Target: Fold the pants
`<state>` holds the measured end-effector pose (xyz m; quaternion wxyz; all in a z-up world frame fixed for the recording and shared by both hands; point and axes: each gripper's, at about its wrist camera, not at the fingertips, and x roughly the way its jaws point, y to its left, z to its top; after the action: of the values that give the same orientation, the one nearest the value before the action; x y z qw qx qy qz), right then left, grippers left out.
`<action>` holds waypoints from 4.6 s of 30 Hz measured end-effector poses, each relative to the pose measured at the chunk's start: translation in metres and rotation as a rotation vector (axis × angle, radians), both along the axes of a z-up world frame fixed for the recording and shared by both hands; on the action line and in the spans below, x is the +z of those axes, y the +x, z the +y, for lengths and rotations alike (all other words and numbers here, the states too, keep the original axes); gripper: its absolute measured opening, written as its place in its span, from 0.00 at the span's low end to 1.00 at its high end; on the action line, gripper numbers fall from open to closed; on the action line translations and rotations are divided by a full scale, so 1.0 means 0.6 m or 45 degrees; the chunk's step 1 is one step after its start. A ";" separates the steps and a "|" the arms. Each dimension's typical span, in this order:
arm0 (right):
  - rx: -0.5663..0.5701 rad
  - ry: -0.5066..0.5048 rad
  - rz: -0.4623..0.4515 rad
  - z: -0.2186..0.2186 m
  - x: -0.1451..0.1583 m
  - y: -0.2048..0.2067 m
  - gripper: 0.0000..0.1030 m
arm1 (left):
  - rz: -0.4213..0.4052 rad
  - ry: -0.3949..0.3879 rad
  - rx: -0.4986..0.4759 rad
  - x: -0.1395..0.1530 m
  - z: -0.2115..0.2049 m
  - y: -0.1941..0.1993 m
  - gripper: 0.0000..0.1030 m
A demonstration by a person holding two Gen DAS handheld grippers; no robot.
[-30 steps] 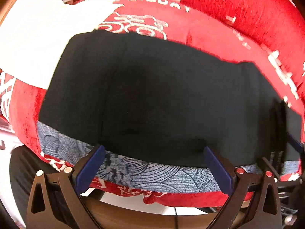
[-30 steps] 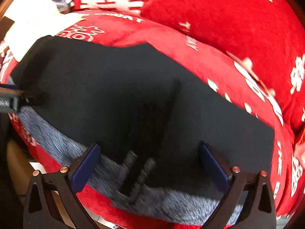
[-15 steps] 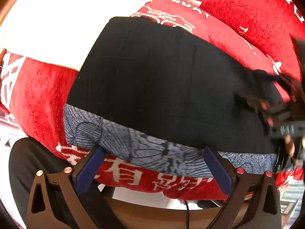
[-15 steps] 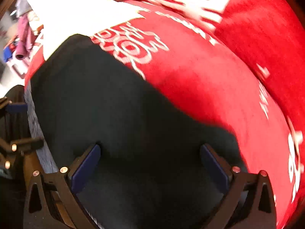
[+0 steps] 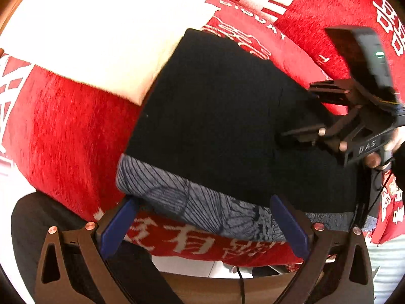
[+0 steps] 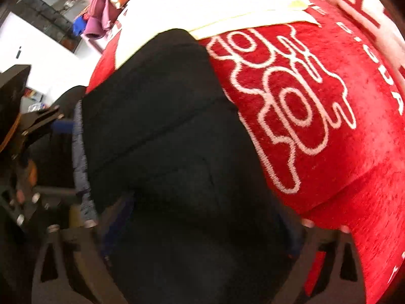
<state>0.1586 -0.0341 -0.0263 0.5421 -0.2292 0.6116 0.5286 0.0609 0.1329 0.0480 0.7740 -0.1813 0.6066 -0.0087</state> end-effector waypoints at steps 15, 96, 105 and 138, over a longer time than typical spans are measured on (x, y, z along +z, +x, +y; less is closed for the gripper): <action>0.076 0.206 -0.271 -0.062 0.162 -0.086 0.14 | -0.378 -0.239 -0.570 0.049 0.049 0.072 1.00; -1.685 -0.448 -0.596 -0.659 0.169 -0.308 0.82 | 0.051 0.192 -0.944 0.200 -0.723 0.067 0.27; -1.759 -0.465 -0.600 -0.710 0.179 -0.342 0.82 | 0.190 0.370 -0.967 0.090 -0.821 0.100 0.28; -1.866 0.066 -0.563 -0.737 0.207 -0.377 0.85 | -0.195 0.141 -0.740 0.091 -0.519 0.039 0.85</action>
<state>-0.0676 -0.4760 0.0980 0.8690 0.1475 0.4722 -0.0101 0.0841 -0.1785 0.1028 0.7912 0.0436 0.5726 -0.2104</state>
